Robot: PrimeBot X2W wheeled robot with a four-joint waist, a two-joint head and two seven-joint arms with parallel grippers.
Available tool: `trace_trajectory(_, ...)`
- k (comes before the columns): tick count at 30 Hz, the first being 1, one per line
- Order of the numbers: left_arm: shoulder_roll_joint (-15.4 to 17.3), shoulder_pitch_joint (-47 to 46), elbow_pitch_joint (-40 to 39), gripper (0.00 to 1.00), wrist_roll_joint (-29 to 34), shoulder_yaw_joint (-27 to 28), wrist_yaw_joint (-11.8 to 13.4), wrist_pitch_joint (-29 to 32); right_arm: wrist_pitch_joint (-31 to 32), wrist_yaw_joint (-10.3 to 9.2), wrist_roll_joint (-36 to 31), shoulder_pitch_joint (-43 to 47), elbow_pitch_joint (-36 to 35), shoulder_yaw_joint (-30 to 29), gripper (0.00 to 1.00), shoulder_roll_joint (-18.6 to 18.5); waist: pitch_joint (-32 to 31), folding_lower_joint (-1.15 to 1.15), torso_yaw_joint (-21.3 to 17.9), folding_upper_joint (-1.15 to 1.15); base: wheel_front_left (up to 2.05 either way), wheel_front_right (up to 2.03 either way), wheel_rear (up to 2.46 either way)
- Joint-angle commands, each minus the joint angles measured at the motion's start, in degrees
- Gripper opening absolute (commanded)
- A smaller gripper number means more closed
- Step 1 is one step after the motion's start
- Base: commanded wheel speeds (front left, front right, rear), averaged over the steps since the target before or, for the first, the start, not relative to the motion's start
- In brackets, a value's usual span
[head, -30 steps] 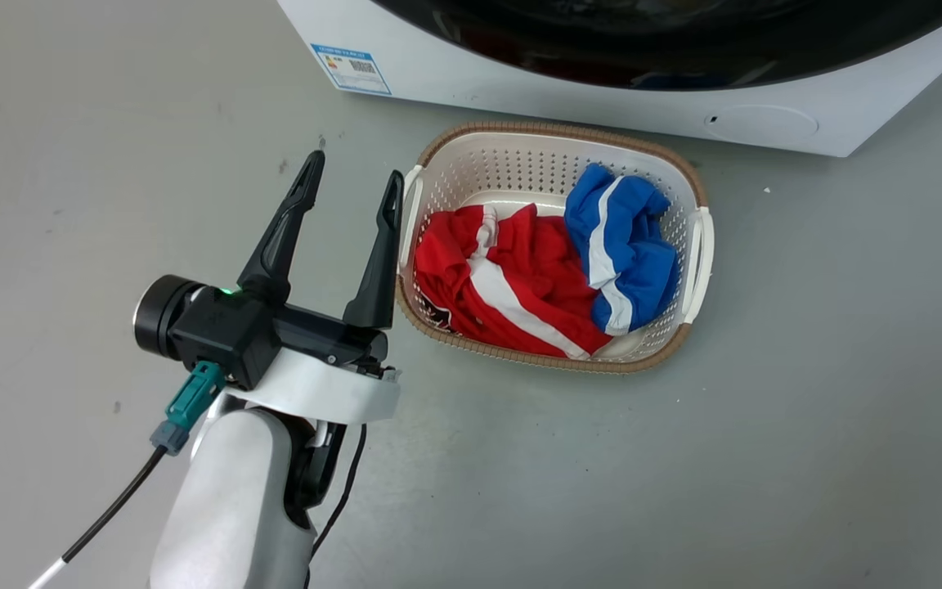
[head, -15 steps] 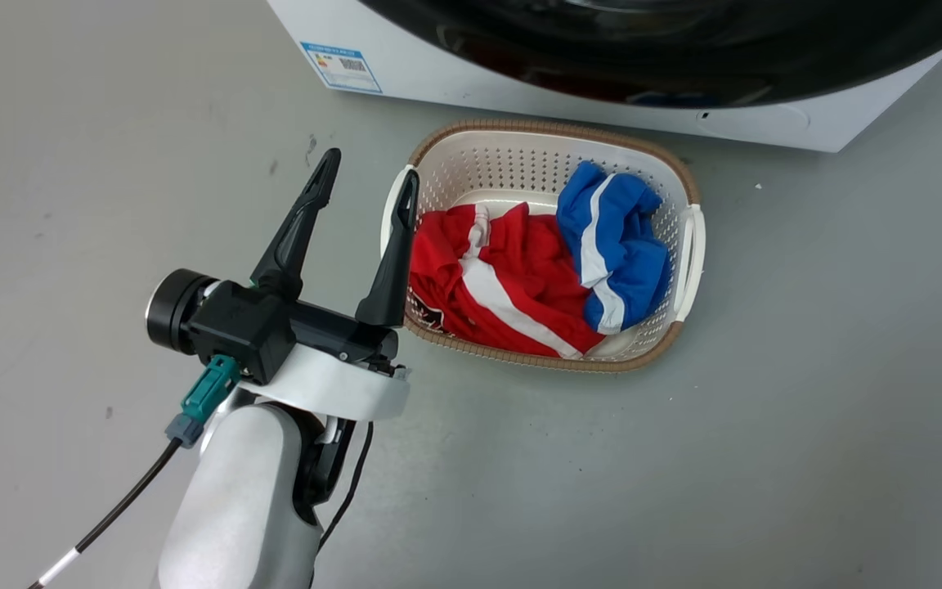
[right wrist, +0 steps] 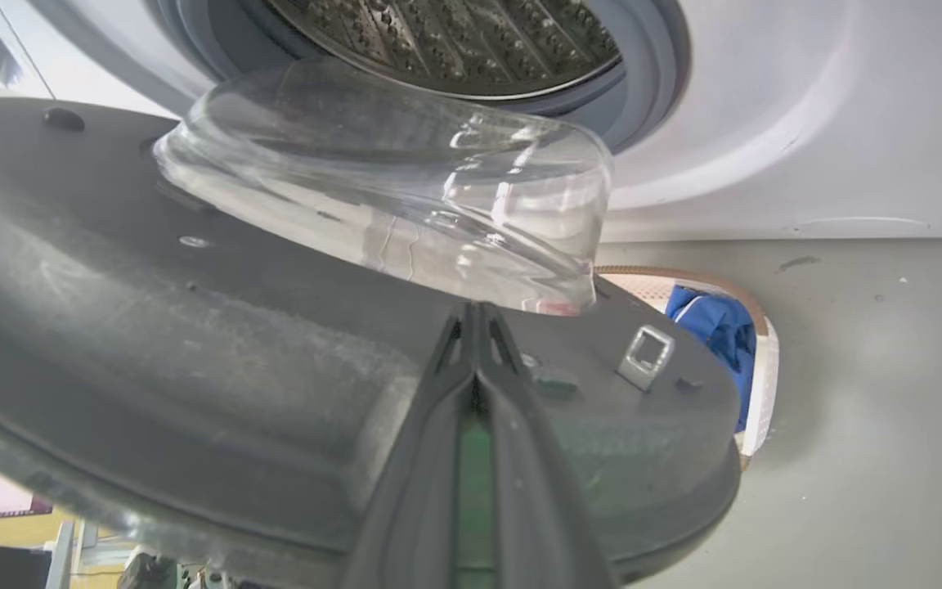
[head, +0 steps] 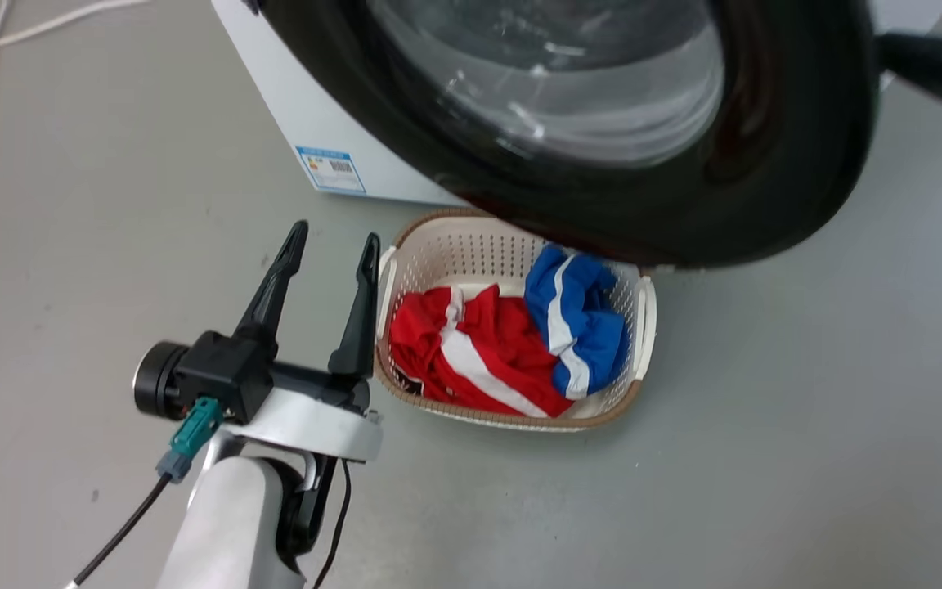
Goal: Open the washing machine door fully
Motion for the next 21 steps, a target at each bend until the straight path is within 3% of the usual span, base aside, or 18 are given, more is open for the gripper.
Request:
trace_trajectory(1, 0.11, 1.81, 0.47, 1.0, -0.11, 0.64, 0.02, -0.15, 2.08, 0.15, 0.83, 3.46, -1.94, 0.37, 0.0, 2.51, -3.66, 0.0, -0.92, 0.0, 0.0, 0.0, 0.0)
trace_trajectory(13, 0.63, 7.73, 2.37, 1.0, -0.5, 1.98, 0.02, -0.15, 12.41, 0.14, 3.27, 20.83, -18.26, 2.83, 0.0, 7.98, -11.59, 0.0, -1.37, 0.0, 0.0, 0.0, 0.0)
trace_trajectory(21, 0.53, 10.53, 3.71, 1.0, -1.01, 1.67, 0.02, -0.15, 13.44, 0.14, 11.02, 30.53, -24.52, 9.28, 0.0, 8.7, -15.43, 0.0, -1.31, 0.0, 0.0, 0.0, 0.0)
